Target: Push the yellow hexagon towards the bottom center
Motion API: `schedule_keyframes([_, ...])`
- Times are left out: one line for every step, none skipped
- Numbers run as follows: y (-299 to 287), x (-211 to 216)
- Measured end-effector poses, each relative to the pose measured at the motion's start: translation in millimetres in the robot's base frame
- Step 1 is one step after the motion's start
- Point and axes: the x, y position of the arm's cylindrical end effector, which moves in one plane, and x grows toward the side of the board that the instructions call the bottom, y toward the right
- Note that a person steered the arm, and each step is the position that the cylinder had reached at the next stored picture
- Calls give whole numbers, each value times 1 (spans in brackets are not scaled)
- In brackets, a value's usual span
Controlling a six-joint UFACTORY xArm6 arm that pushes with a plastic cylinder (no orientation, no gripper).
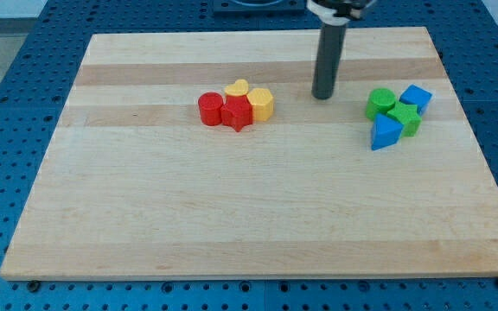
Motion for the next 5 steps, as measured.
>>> schedule_keyframes([-36,0])
schedule_keyframes([-57,0])
schedule_keyframes([-71,0])
schedule_keyframes([-88,0])
schedule_keyframes([-89,0])
